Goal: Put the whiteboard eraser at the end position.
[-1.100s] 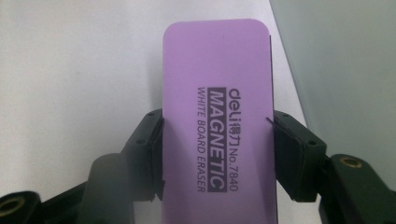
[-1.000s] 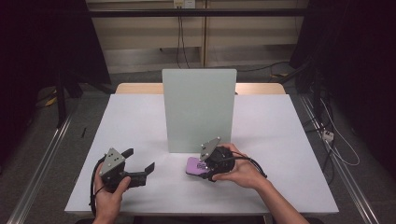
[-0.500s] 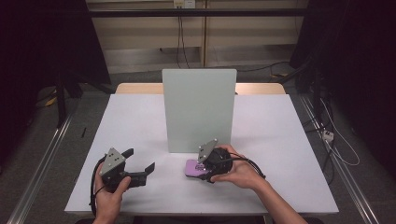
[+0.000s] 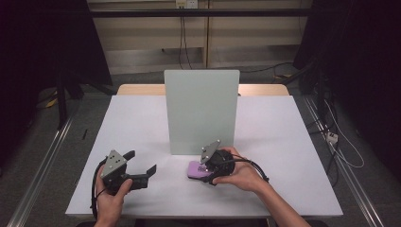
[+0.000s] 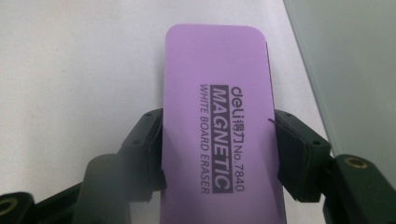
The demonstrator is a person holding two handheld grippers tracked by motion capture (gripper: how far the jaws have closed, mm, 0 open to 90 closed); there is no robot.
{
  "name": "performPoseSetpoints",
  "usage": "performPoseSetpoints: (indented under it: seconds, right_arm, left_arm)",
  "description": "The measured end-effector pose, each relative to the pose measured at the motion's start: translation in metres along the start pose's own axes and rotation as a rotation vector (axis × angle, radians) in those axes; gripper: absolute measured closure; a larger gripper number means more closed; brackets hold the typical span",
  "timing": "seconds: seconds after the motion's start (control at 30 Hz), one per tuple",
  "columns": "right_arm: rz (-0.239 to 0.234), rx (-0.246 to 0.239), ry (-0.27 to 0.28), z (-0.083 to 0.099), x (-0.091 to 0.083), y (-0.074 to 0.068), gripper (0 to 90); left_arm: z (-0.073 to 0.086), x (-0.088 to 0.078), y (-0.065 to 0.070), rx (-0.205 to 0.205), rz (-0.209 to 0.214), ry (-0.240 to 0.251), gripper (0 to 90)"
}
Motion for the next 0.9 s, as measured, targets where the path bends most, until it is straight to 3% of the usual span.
performPoseSetpoints:
  seconds: [0.1,0.23,0.57,0.7,0.9]
  right_arm:
    - [-0.003,-0.002,0.002,0.0,-0.0003,0.0002,37.0]
    - [0.018,0.005,-0.013,0.0011,0.0004,0.0005,26.2]
    - [0.028,0.034,0.036,0.0009,-0.0052,0.003,6.2]
    - [0.051,0.054,0.047,-0.0008,-0.0056,0.0042,10.9]
    - [0.067,0.067,0.058,-0.001,-0.0085,0.0064,8.5]
  left_arm:
    - [0.0002,0.0004,0.0001,0.007,0.001,-0.007,5.2]
    - [-0.0006,0.0005,0.0008,0.004,-0.003,0.002,5.2]
    - [0.0003,0.0021,0.001,0.006,0.0,-0.008,5.1]
    - [0.0012,-0.0005,-0.0005,-0.001,-0.008,-0.006,5.1]
    - [0.0016,-0.0025,-0.0005,0.003,-0.011,-0.005,5.1]
Point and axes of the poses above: each handheld gripper's, and its own axes: x roughly forward along the jaws, z roughly out of its underside, y roughly to its right, the point moved 4 cm from there along x, roughly forward along the jaws
